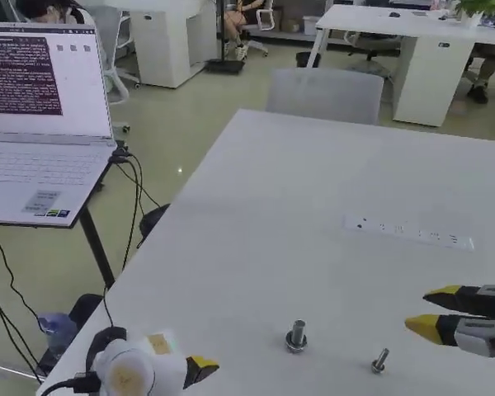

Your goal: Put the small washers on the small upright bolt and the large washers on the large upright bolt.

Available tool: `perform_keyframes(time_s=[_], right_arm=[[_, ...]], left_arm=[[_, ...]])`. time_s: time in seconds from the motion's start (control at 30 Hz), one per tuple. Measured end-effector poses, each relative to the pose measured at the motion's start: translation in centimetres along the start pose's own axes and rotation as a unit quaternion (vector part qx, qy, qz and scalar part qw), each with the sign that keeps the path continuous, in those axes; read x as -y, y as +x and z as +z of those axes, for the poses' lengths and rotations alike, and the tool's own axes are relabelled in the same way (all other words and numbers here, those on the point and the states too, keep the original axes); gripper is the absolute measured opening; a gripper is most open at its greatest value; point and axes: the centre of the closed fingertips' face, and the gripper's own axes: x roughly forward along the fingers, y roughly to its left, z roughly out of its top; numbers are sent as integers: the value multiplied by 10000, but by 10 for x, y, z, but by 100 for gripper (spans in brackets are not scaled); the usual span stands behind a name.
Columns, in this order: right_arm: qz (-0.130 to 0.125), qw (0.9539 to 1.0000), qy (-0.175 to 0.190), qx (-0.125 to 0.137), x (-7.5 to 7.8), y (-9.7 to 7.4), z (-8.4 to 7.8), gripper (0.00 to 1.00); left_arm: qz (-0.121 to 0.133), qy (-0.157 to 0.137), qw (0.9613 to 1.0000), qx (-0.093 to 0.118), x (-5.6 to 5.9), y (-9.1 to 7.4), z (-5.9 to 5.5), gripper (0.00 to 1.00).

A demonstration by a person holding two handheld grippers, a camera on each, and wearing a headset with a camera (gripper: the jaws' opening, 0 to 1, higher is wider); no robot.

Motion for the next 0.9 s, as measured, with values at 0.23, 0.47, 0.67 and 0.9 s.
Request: perform_keyframes(time_s=[0.23,0.47,0.67,0.9], right_arm=[[-125,9970,441,626,-25,-31,-21,47],[-305,9939,704,788,-43,-45,-54,59],[-349,9931,827,761,-60,-44,-73,64],[-238,9917,992,779,-82,-43,-83,68]], left_arm=[[51,-106,9999,97,2,-1,4,73],[121,-350,9988,314,0,-6,10,75],[164,-296,9987,370,2,-8,17,74],[228,-305,9983,440,9,-9,21,76]])
